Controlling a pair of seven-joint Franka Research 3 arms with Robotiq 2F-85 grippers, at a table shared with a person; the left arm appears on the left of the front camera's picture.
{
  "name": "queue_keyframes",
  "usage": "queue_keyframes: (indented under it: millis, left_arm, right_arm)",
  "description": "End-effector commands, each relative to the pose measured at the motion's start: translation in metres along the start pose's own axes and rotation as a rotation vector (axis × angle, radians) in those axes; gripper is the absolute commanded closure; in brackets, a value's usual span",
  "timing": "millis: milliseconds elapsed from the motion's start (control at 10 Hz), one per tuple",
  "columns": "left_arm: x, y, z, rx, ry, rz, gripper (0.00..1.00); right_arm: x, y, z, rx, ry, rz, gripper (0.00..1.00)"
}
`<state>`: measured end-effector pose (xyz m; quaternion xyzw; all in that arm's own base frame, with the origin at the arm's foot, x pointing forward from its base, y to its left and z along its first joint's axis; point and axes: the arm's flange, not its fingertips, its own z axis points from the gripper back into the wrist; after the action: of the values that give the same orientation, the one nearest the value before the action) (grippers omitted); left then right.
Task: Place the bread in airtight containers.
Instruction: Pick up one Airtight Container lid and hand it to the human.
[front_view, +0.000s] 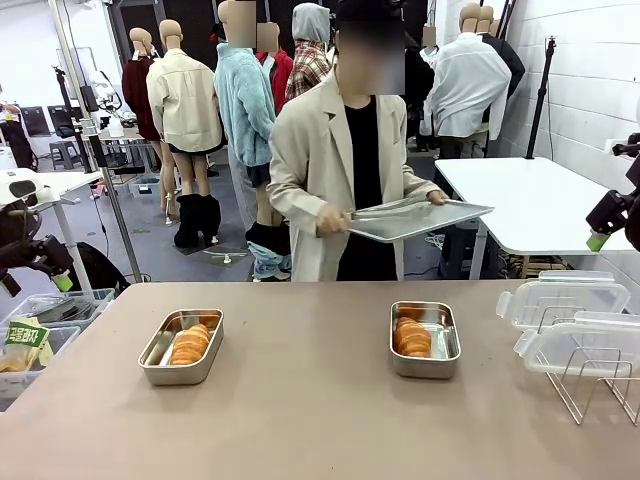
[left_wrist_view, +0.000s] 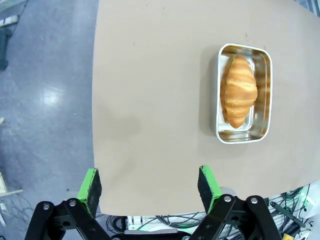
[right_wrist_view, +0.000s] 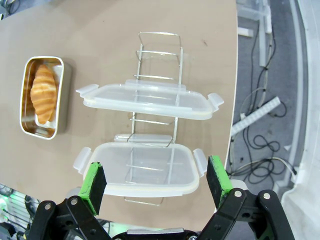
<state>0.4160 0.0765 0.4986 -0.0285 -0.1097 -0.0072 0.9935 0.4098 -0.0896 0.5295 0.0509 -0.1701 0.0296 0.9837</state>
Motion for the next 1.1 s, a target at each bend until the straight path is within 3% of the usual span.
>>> queue_keyframes:
  millis: [0, 400, 700, 1000]
  left_arm:
    - [-0.001, 0.001, 0.001, 0.008, -0.012, 0.016, 0.0]
    - [-0.001, 0.001, 0.001, 0.008, -0.012, 0.016, 0.0]
    - [-0.001, 0.001, 0.001, 0.008, -0.012, 0.016, 0.0]
    - [-0.001, 0.001, 0.001, 0.008, -0.012, 0.016, 0.0]
  right_arm:
    - [0.0, 0.0, 0.0, -0.002, -0.001, 0.007, 0.0]
    - [0.0, 0.0, 0.0, 0.0, 0.0, 0.0, 0.0]
    - [-0.021, -0.001, 0.028, 0.117, 0.088, 0.354, 0.0]
    - [-0.039, 0.012, 0.025, 0.14, 0.218, 0.797, 0.0]
